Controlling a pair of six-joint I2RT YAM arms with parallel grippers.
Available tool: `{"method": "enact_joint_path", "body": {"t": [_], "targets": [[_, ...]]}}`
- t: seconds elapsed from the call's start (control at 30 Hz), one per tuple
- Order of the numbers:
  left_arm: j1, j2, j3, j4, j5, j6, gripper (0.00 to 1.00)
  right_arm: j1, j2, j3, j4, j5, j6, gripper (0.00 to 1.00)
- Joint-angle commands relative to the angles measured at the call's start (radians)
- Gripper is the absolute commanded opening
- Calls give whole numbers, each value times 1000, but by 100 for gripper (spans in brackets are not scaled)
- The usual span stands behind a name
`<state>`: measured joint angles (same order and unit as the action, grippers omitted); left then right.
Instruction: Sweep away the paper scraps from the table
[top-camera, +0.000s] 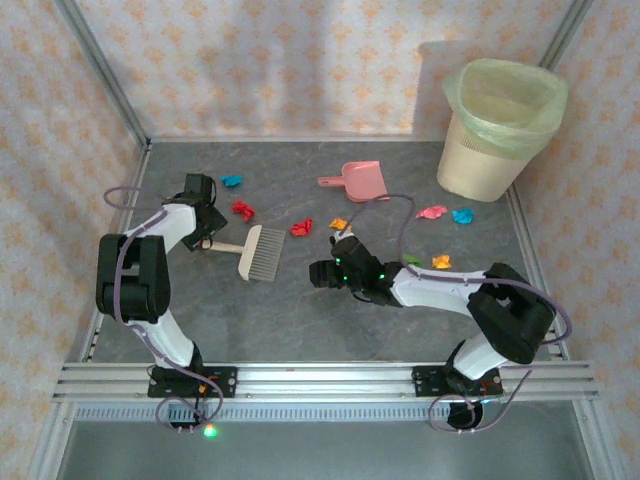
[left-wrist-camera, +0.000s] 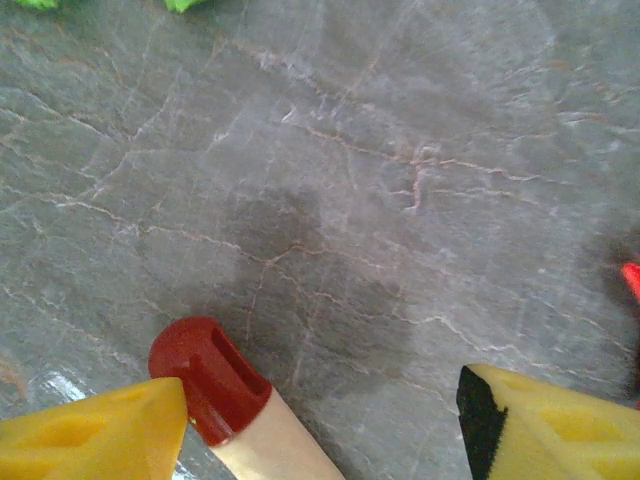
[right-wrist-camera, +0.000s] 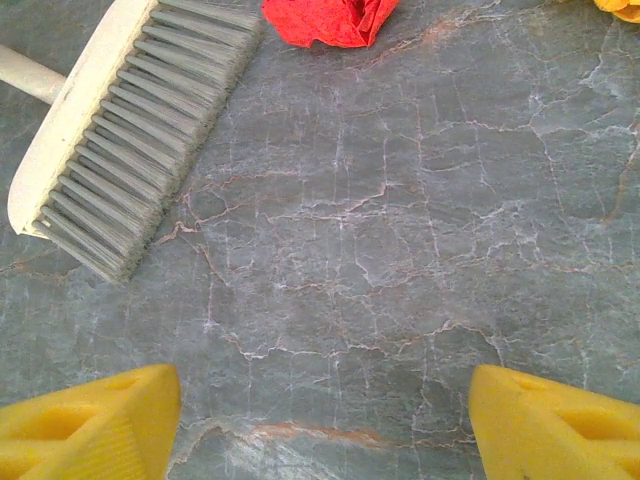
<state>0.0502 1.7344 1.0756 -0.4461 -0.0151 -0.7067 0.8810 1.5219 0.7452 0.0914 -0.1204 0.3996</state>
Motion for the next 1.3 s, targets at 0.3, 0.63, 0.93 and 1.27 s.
{"method": "enact_joint_path", "body": {"t": [0.3, 0.63, 0.93, 1.27], "targets": [[10, 46, -30, 23, 59, -51, 69, 6, -7, -7, 12, 41, 13, 76], [8, -19, -161, 88, 119, -105, 66, 6, -14, -12, 28, 14, 22, 75], [-10, -115, -278, 129, 185, -126, 61, 57, 5, 36, -33, 130, 78, 65], [-79, -299, -422, 152, 186, -192, 55, 209, 166, 325, -276, 258, 253, 59]]}}
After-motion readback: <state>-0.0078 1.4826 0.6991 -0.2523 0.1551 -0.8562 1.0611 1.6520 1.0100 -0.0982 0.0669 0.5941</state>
